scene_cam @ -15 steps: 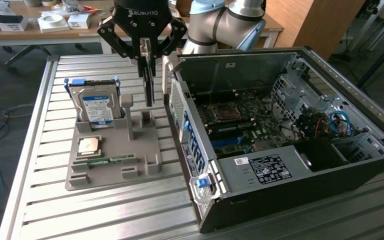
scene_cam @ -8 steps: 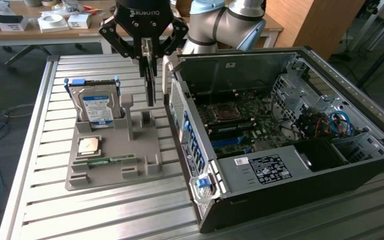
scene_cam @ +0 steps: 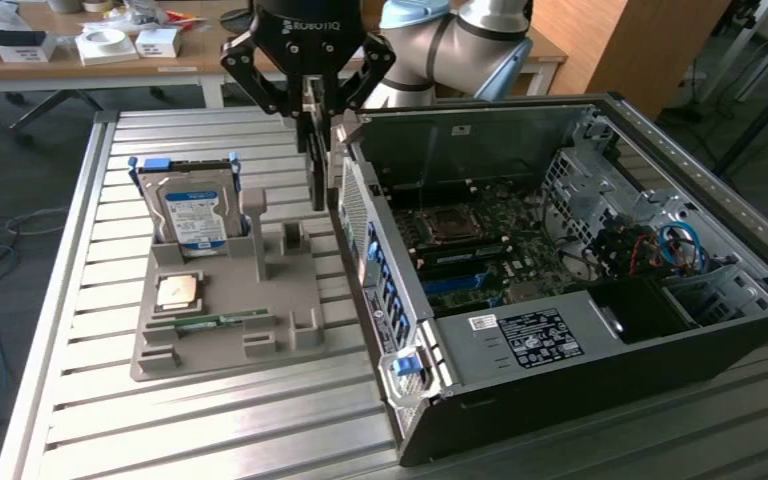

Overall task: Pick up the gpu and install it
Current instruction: 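Pick up the gpu and move the gpu toward the slot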

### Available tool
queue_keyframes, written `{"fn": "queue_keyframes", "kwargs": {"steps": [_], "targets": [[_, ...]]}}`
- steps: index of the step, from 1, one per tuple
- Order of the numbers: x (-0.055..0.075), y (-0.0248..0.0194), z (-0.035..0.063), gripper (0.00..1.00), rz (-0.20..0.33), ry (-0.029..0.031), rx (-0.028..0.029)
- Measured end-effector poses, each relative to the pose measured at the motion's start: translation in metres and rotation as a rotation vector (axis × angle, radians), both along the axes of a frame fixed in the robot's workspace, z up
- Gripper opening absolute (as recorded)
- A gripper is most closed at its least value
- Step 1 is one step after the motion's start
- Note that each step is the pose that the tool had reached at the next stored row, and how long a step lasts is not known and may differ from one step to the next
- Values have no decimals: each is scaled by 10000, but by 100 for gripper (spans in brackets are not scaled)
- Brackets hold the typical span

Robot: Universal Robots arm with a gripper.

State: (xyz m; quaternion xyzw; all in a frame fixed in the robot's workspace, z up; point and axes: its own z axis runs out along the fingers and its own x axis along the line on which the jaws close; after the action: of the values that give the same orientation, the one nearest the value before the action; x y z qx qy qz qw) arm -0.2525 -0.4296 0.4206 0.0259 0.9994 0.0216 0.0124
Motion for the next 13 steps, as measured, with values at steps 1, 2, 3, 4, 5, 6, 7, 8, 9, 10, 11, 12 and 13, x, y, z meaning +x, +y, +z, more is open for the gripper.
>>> {"fn": "queue_keyframes", "kwargs": {"steps": [1, 2, 3, 4, 5, 6, 7, 8, 9, 10, 11, 12, 13], "targets": [[21, 0, 0, 26, 0, 0, 0], [43, 0, 0, 26, -1, 1, 0], [66, 1, 0, 26, -2, 1, 0], [93, 1, 0, 26, -1, 1, 0], [117, 0, 0, 26, -1, 2, 0], [141, 0, 0, 26, -2, 2, 1], [166, 0, 0, 26, -1, 3, 1], [192, 0, 0, 26, -1, 4, 1], [217, 0, 0, 26, 0, 4, 1], [244, 0, 0, 26, 0, 5, 1], [269, 0, 0, 26, -1, 6, 1], [295, 0, 0, 26, -2, 7, 2], [321, 0, 0, 26, -2, 7, 2]]}}
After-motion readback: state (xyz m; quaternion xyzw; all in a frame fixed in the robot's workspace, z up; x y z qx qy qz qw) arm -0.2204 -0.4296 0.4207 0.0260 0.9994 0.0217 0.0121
